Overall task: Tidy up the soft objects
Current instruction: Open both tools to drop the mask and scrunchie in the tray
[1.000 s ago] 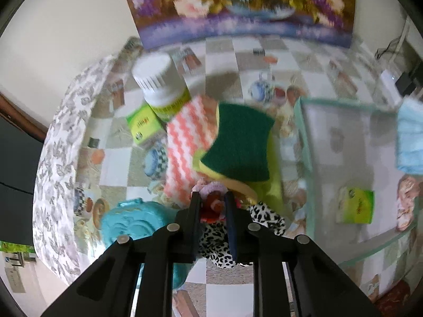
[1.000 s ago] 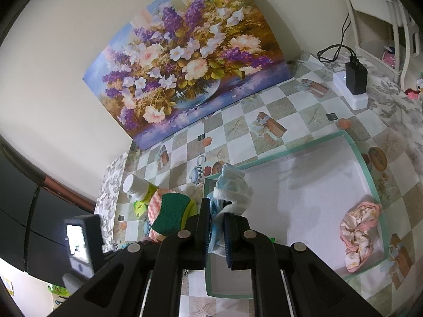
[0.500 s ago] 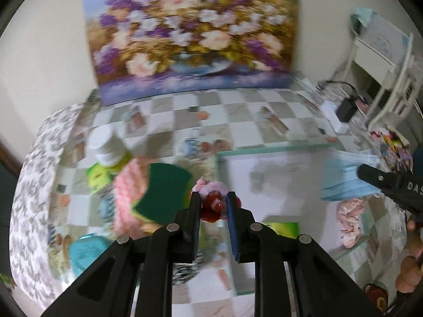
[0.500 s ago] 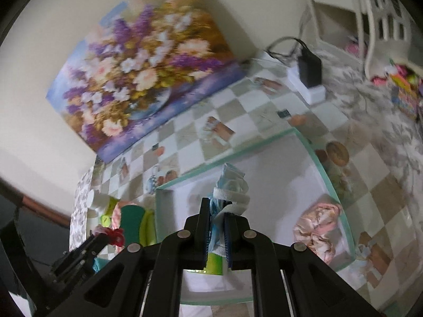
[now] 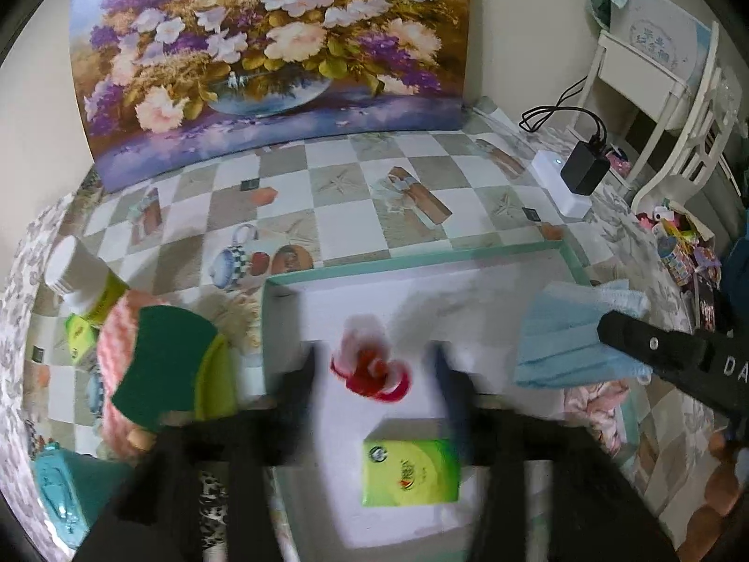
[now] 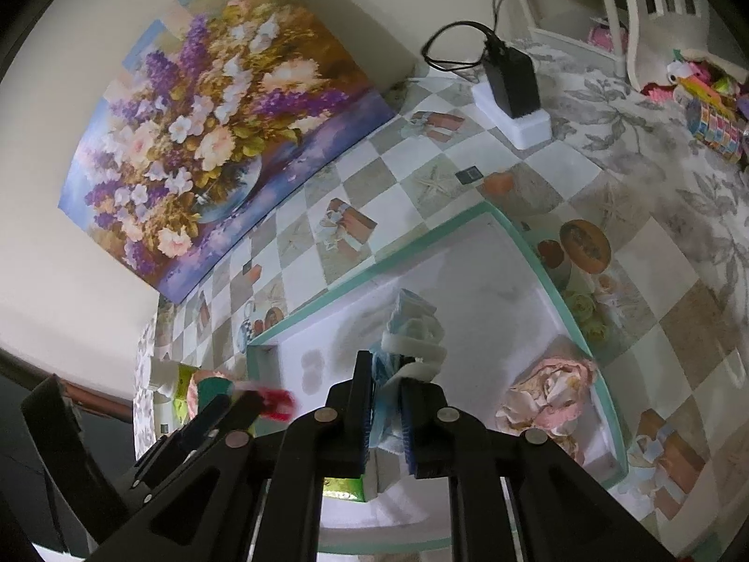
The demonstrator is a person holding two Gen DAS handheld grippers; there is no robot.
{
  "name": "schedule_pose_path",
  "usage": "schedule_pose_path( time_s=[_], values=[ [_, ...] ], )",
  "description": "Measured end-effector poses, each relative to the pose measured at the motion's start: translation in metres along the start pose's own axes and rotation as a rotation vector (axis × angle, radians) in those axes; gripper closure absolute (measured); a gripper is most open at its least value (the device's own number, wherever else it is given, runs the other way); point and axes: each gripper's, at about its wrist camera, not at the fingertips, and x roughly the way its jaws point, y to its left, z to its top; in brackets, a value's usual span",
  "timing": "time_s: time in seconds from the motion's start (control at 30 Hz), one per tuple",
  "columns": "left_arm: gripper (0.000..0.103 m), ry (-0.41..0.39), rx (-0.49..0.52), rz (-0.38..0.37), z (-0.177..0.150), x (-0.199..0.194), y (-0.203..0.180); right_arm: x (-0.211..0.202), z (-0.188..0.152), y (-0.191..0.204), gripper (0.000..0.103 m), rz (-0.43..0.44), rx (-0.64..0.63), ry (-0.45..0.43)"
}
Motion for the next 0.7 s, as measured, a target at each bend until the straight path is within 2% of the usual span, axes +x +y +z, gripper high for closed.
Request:
schedule_pose_path(
  time_s=[0.07,0.13,0.17,0.2,0.23,0.3,0.33,0.4,0.43,0.47,0.7],
  values=[
    [0.026,0.009,-0.01,-0.02,0.0,0.001,-0.001,0.002,0.0,-0.003,0.086,-0.016,0.004,0.008],
    [0.026,0.015,-0.008,-0.009,0.0,0.001,-0.001,0.002,0.001,-0.006,0.068,-0.037,0.007,0.011],
    [0.024,0.02,-0.01,0.004,0.0,0.0,0.0,0.002,0.001,-0.007,0.053,-0.048,0.01,0.012],
    [0.021,0.027,-0.017,0.014,0.0,0.0,0.002,0.002,0.0,-0.008,0.045,-0.062,0.011,0.013],
    [0.02,0.035,-0.029,0.022,0.001,-0.001,0.006,0.002,0.0,-0.008,0.042,-0.077,0.007,0.015],
    [0.019,0.043,-0.066,0.036,0.002,-0.005,0.016,0.003,0.0,-0.007,0.027,-0.112,-0.011,0.017],
    [0.017,0.045,-0.082,0.043,0.002,-0.006,0.021,0.003,-0.001,-0.006,0.024,-0.136,-0.024,0.015],
    [0.007,0.052,-0.112,0.055,0.003,-0.009,0.031,0.003,-0.001,-0.004,0.014,-0.175,-0.052,0.009],
    [0.007,0.056,-0.132,0.063,0.004,-0.011,0.037,0.003,-0.002,-0.004,0.011,-0.187,-0.061,0.008],
    [0.007,0.061,-0.149,0.071,0.004,-0.013,0.044,0.003,-0.002,-0.003,0.001,-0.2,-0.069,0.007],
    [0.007,0.099,-0.269,0.138,0.001,-0.023,0.09,0.002,-0.005,0.008,0.0,-0.247,-0.134,0.002]
  ],
)
